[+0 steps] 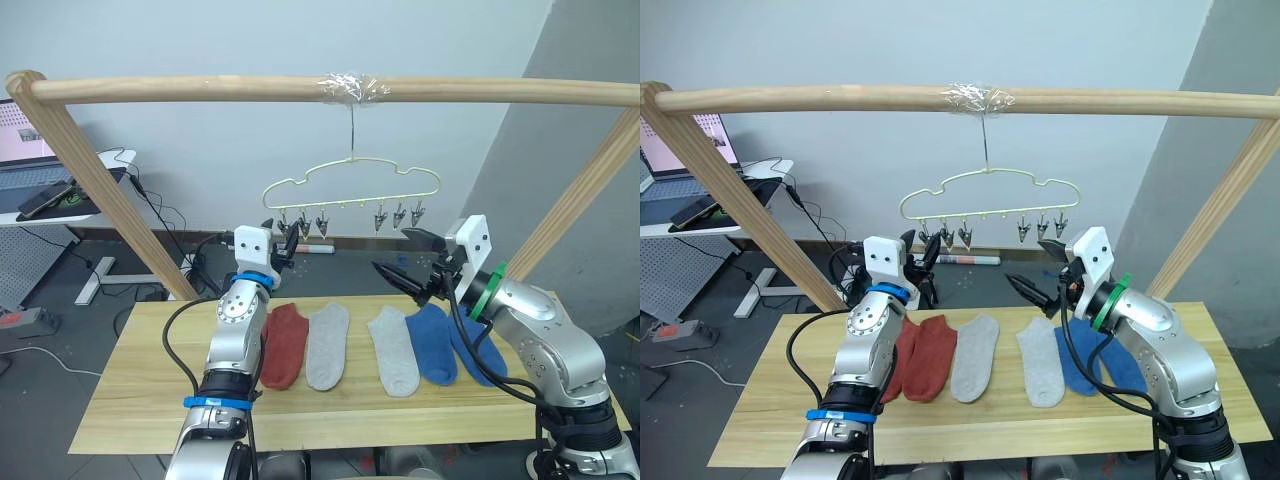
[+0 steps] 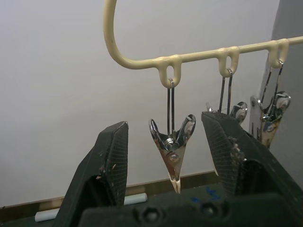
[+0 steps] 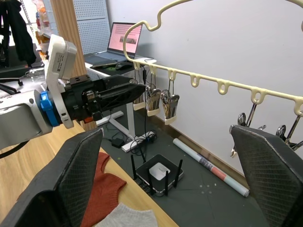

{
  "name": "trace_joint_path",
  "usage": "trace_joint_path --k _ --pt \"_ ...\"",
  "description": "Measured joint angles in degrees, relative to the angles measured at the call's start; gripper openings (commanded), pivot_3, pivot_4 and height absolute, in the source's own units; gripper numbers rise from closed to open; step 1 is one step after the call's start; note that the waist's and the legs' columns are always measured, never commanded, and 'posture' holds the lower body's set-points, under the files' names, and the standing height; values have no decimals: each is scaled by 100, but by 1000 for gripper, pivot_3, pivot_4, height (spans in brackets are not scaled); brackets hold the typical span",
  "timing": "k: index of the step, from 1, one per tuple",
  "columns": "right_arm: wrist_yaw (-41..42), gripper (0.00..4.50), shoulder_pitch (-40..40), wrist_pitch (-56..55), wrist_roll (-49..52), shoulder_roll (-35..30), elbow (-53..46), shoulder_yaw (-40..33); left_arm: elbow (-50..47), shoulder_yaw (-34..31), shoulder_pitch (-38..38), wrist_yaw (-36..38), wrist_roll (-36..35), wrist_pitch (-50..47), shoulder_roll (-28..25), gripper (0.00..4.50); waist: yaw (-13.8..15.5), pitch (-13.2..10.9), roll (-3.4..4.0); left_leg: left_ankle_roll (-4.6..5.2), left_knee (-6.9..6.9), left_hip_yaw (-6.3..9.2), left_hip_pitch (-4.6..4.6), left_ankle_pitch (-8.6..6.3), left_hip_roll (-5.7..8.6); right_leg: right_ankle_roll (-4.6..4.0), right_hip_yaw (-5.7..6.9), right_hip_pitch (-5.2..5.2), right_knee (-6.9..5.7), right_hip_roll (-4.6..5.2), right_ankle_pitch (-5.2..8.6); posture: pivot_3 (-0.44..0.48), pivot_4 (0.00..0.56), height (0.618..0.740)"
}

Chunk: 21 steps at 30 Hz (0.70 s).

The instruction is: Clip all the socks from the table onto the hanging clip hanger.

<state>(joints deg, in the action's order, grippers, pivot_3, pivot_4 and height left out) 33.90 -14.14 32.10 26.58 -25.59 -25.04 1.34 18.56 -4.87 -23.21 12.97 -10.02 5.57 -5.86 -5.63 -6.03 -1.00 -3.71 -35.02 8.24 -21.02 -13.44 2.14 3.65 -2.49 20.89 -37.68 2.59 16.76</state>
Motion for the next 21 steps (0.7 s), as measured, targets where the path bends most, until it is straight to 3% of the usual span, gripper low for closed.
trace_joint_path --k 3,5,10,14,21 --pt "0 4500 -15 0 0 -20 0 -1 20 1 -16 -2 2 31 9 2697 -13 0 0 0 0 0 0 0 0 0 0 0 0 0 0 -202 85 740" --pt "0 4500 -21 0 2 -21 0 -1 30 2 -20 -1 3 64 12 2357 -18 0 0 0 0 0 0 0 0 0 0 0 0 0 0 -202 85 740" --pt "9 4500 -21 0 3 -30 0 -1 30 2 -20 7 2 118 12 999 -20 0 0 0 0 0 0 0 0 0 0 0 0 0 0 -193 87 740" --pt "24 4500 -22 0 0 -45 8 -3 30 3 -21 12 0 128 12 162 -20 0 0 0 0 0 0 0 0 0 0 0 0 0 0 -190 87 740" --pt "-195 4500 313 -5 -288 -139 244 -9 28 17 -70 5 27 137 26 6 4 0 -1 0 0 1 0 0 1 0 1 -2 0 0 0 -169 85 740"
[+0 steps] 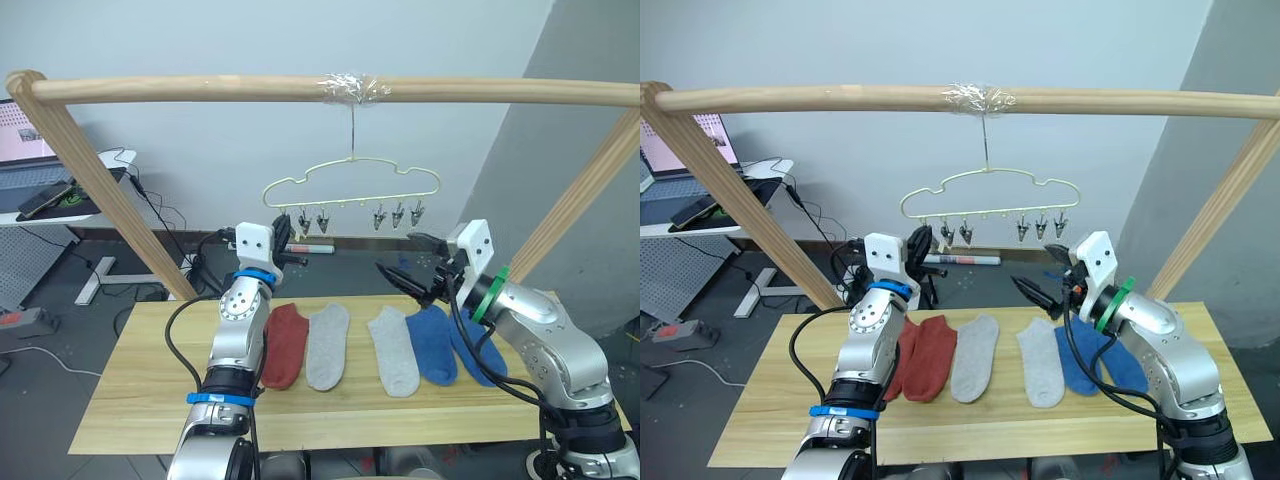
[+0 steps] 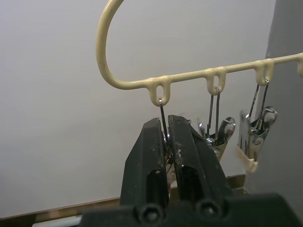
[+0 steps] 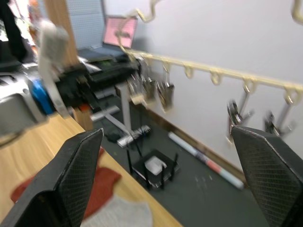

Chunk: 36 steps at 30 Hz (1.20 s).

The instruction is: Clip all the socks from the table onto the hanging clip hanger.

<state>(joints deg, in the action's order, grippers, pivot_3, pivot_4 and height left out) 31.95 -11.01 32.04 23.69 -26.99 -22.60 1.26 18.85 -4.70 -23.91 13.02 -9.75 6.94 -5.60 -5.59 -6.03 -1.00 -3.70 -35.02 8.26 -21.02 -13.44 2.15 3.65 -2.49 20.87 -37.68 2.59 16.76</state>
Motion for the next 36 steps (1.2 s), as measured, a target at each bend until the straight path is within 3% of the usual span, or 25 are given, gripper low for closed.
trace_joint_path --k 4,8,23,26,36 --pt "-766 4500 657 148 -643 -31 677 -77 -34 26 2 2 93 -14 -79 6 57 0 1 0 0 -2 1 0 0 -1 -2 2 -2 1 0 -164 85 740" --pt "-1305 4500 823 204 -1042 29 1454 -292 -70 32 53 6 96 -39 -92 6 35 0 2 0 0 -22 4 1 -2 0 -17 11 -11 0 -1 -156 85 740" --pt "-1962 4500 -377 -299 -1530 558 5042 -684 -442 56 293 15 99 -198 -103 6 41 -2 6 2 -1 -30 7 1 -2 -3 -26 14 -25 -2 -3 -111 94 740" --pt "-1901 3875 -430 -350 -1547 570 5201 -685 -551 59 339 11 99 -288 -103 0 39 -2 6 2 -2 -31 8 2 -3 -2 -27 13 -25 -2 -2 -100 93 740" --pt "-1659 308 -406 -794 -1672 556 5462 -665 -810 53 506 5 99 -423 -137 0 57 -2 6 2 -6 -28 21 2 -2 1 -25 -6 -25 -3 -2 -85 93 740"
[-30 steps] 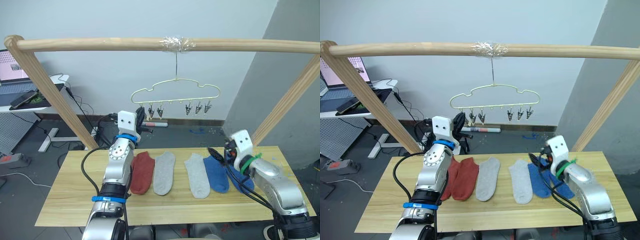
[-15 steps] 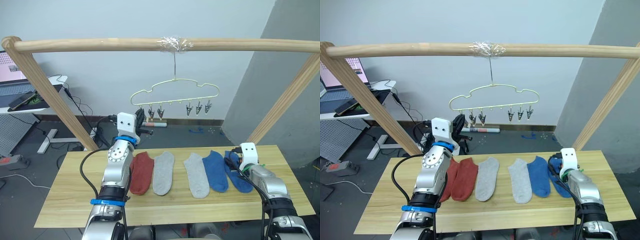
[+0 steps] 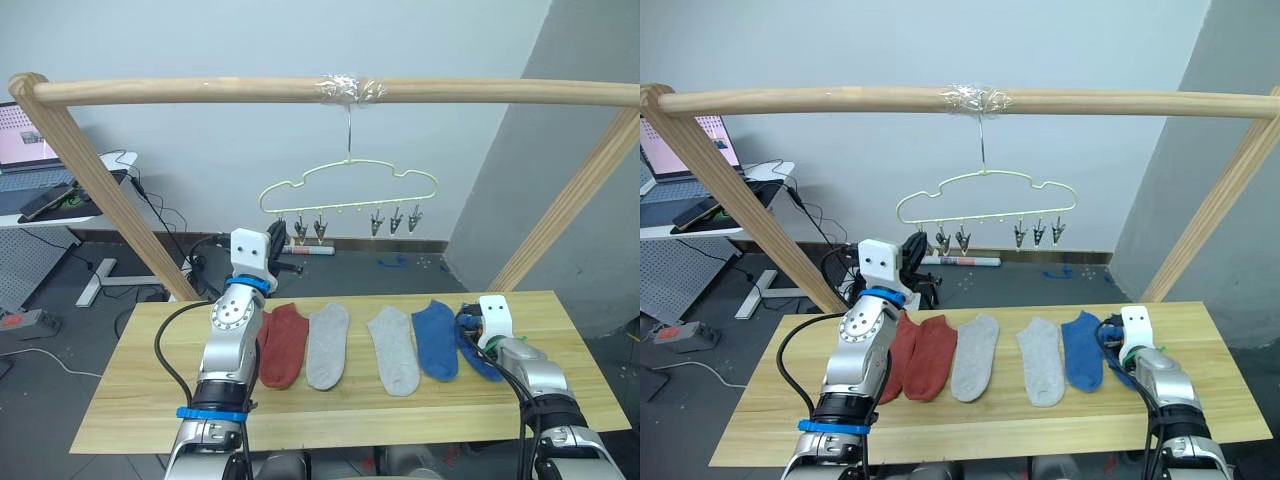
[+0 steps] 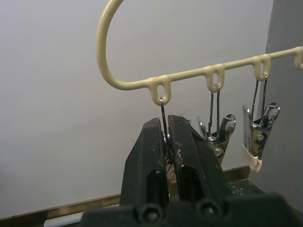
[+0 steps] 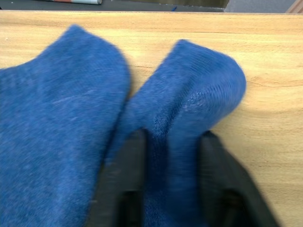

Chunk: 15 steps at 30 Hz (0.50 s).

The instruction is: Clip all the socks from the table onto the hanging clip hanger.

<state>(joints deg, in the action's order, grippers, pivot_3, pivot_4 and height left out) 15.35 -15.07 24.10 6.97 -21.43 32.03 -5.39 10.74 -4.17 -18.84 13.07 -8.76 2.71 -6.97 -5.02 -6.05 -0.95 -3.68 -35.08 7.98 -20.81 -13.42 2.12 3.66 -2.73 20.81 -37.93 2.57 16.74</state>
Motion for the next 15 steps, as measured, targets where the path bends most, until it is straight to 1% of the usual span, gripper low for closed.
trace_joint_path --k 1,4,7,11,13,15 --pt "10 105 13 -18 -3 -17 0 -10 -15 -3 14 0 0 -4 -18 0 0 0 0 0 0 0 0 0 0 0 0 0 0 0 0 -85 93 740" --pt "99 105 152 -95 -110 -160 -137 10 -147 -12 48 23 -41 -121 -44 0 11 0 0 0 1 0 -2 0 1 0 0 1 2 1 0 -79 97 740" --pt "412 105 679 -78 -258 -637 -1273 224 -397 -99 84 294 -471 -620 -109 0 1 -14 25 0 1 -7 -12 0 2 2 -8 15 2 3 1 -79 94 740" --pt "1012 105 1044 37 -415 -1345 -2871 525 -675 -200 102 641 -1078 -1410 -222 0 -18 -22 28 -1 2 -8 -10 -1 -15 4 -7 21 -3 -15 2 -87 94 740" --pt "1260 105 1121 246 -363 -1456 -3602 615 -835 -314 115 768 -1430 -1829 -295 0 -16 -25 24 -3 1 -8 -10 -1 -41 3 -3 20 -3 -38 1 -88 94 740" --pt "1456 105 1105 541 -182 -1418 -4122 665 -981 -496 112 787 -1895 -2305 -284 0 -9 -27 22 -4 1 -7 -9 -2 -51 1 2 22 -4 -46 0 -92 95 740"
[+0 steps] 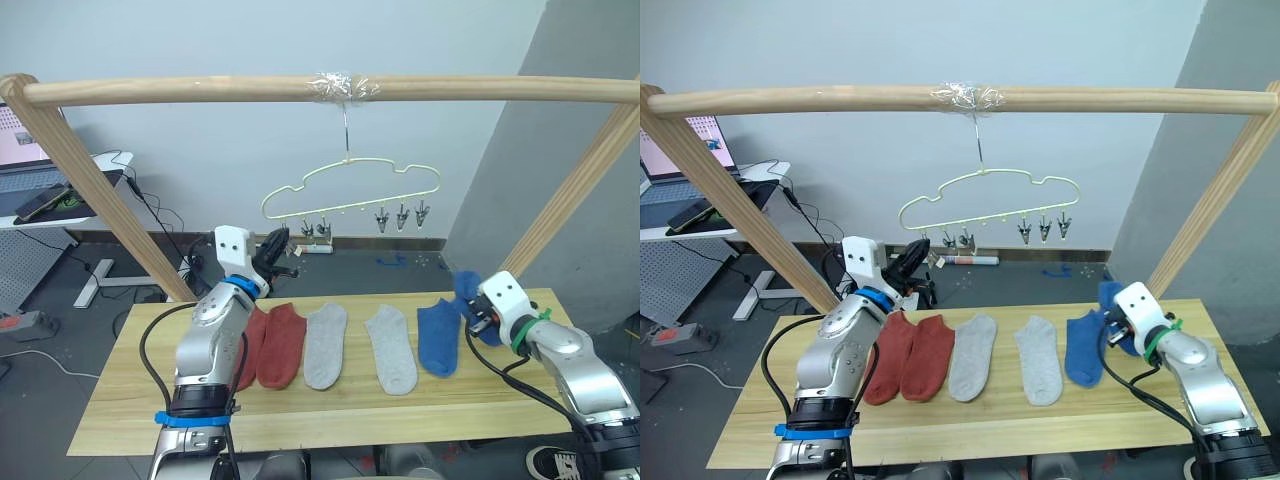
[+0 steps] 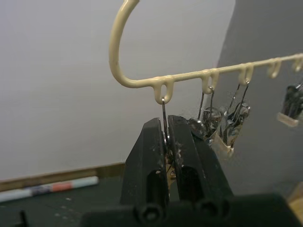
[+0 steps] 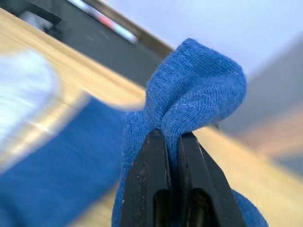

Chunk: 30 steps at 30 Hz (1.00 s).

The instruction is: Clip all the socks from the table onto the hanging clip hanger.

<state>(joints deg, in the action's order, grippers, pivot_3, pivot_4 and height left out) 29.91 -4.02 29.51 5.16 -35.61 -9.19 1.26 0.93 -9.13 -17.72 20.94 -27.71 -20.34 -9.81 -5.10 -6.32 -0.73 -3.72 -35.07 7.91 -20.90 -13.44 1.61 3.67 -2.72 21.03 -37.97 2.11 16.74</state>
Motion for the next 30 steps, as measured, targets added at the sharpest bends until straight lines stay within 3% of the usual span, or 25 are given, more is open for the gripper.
trace_joint_path --k 5,11,17,30 --pt "422 105 -495 862 775 552 -1009 303 -261 -563 -62 -13 -1442 -1398 1 0 -8 -10 -6 -4 1 1 -1 -2 -21 -3 2 6 0 -19 -1 -92 95 740" --pt "581 105 -972 1039 961 1251 -1052 1213 -331 -1019 -132 -188 -2561 -2340 -27 0 42 -28 -22 -11 1 3 -10 -6 -17 -5 1 10 9 -14 -2 -77 94 740" --pt "620 105 -1518 1139 1064 1838 -794 1446 -377 -1030 -154 -283 -2648 -2424 -56 0 48 -32 -27 -15 3 4 -10 -7 -20 -9 1 16 9 -15 -3 -64 90 740" --pt "651 105 -1826 1348 1193 2273 -451 1601 -633 -1033 -75 -336 -2658 -2419 -15 0 91 -35 -29 -19 3 1 -13 -10 -19 -12 -1 20 10 -14 -2 -46 87 740"
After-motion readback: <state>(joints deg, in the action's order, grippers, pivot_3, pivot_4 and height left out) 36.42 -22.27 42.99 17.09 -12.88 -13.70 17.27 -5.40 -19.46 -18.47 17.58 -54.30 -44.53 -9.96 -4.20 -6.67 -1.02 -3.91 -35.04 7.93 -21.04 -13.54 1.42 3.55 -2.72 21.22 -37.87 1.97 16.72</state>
